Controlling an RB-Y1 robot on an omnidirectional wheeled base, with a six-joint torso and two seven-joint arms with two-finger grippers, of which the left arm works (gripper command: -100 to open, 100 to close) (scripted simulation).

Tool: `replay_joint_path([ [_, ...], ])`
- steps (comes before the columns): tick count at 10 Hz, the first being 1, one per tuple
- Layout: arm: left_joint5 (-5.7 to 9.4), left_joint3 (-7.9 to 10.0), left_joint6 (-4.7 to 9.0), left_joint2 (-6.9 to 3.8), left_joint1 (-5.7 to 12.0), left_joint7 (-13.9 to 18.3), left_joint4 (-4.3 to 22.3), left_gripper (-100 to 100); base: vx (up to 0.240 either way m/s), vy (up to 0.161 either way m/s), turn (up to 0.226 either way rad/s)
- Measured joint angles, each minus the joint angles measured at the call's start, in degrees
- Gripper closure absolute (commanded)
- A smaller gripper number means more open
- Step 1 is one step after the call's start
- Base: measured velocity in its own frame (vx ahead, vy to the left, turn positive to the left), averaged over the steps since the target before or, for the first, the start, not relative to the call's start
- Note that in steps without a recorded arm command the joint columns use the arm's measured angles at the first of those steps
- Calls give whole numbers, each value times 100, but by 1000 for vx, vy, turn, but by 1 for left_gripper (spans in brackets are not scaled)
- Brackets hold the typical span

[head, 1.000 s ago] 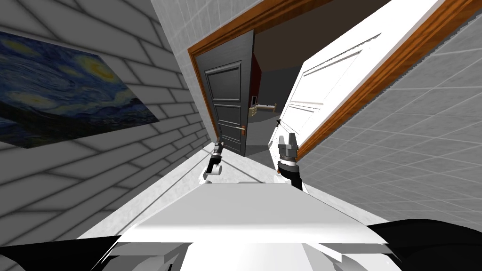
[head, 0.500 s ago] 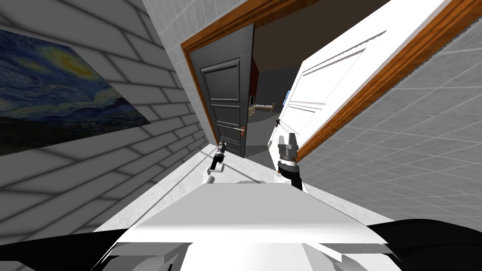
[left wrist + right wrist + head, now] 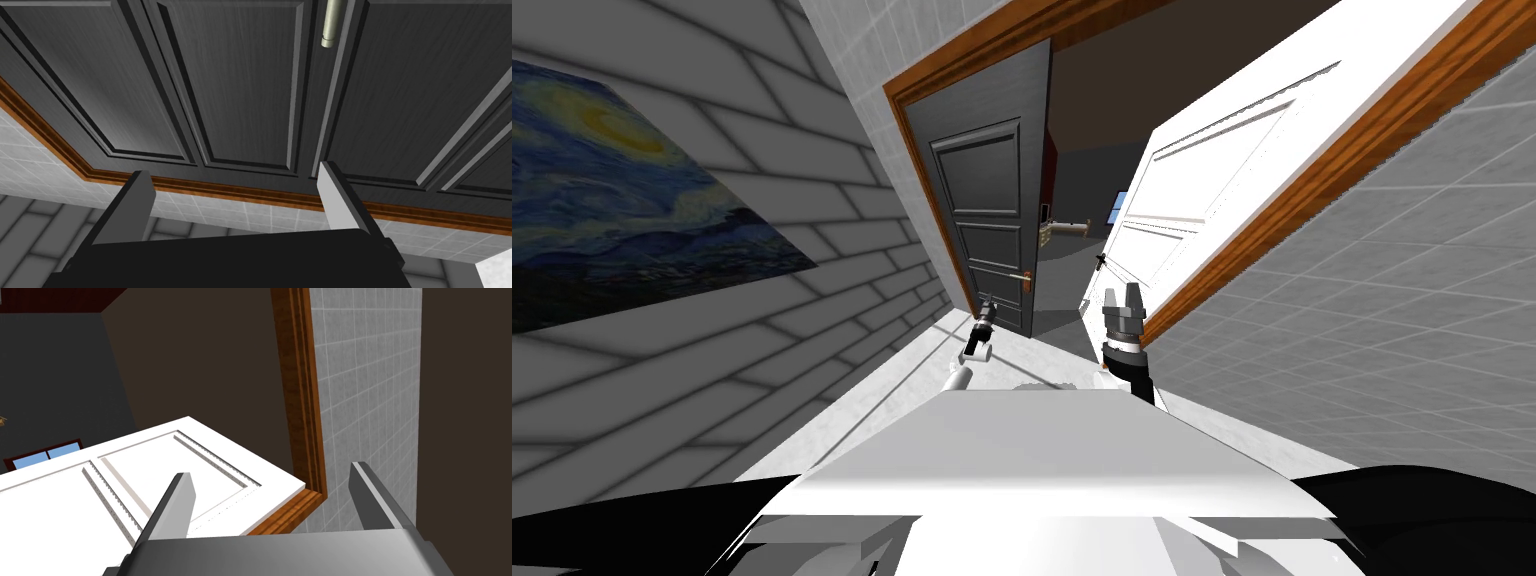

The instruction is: Push the door open

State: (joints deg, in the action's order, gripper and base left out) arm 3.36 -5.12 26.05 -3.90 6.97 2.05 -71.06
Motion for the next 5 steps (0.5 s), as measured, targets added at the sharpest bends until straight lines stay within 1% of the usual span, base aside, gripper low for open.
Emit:
replay_joint_path([
  [1, -9, -20, -8, 22, 103, -1, 141, -100, 62, 36, -23],
  [2, -7, -25, 8, 15, 176, 8, 273, -100, 53, 33, -26],
  [3, -11, -36, 20, 25, 259, 13, 417, -100, 72, 44, -72],
  [5, -11, -62, 27, 24, 512, 43, 786, -100, 87, 43, -73],
])
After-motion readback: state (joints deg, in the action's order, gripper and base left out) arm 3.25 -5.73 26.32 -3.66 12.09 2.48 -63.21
